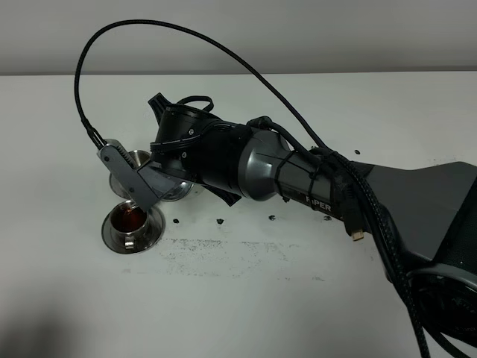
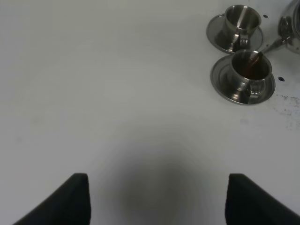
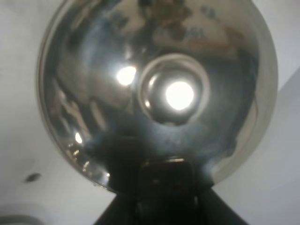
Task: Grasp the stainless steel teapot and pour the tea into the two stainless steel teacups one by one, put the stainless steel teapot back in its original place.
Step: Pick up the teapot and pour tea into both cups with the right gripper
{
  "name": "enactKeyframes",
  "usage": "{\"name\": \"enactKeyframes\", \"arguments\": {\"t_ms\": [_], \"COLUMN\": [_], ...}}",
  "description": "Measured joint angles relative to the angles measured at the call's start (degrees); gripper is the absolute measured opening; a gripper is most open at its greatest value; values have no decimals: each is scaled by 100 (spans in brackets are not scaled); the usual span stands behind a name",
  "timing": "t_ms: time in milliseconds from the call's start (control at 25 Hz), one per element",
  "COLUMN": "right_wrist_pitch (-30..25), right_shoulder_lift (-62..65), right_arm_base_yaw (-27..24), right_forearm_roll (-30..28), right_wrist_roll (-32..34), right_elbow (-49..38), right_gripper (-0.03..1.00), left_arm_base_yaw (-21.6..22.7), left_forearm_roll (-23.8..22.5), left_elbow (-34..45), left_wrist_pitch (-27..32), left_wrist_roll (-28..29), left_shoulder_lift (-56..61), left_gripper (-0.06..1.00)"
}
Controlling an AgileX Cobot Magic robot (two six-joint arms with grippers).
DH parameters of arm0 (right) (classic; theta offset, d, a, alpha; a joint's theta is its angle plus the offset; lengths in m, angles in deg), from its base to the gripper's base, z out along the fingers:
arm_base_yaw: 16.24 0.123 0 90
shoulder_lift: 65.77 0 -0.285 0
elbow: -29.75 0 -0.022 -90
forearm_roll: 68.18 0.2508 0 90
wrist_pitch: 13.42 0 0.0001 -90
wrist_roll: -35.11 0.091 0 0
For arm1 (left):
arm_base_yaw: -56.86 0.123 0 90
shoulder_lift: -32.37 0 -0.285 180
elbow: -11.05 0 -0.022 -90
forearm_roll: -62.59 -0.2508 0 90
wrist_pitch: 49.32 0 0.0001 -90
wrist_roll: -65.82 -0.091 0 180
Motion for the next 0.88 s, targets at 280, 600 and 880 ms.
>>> {"name": "enactKeyframes", "arguments": {"t_ms": [280, 600, 880], "right_wrist_pitch": [-91, -623, 87], "right_shoulder_lift": [109, 653, 2005], "right_arm_base_yaw": [-152, -450, -546], "right_forearm_roll": [423, 2035, 3106], "right_wrist_roll": [388, 734, 2090], "right_elbow": [0, -202, -1851], "right_gripper": [19, 19, 19], "left_arm_base_yaw": [0, 0, 0], "left_forearm_roll": [0, 0, 0], "left_elbow": [0, 0, 0], "left_wrist_pitch": [0, 0, 0], "left_wrist_roll": [0, 0, 0], "left_shoulder_lift": [0, 0, 0], "left_gripper": [59, 59, 59]}}
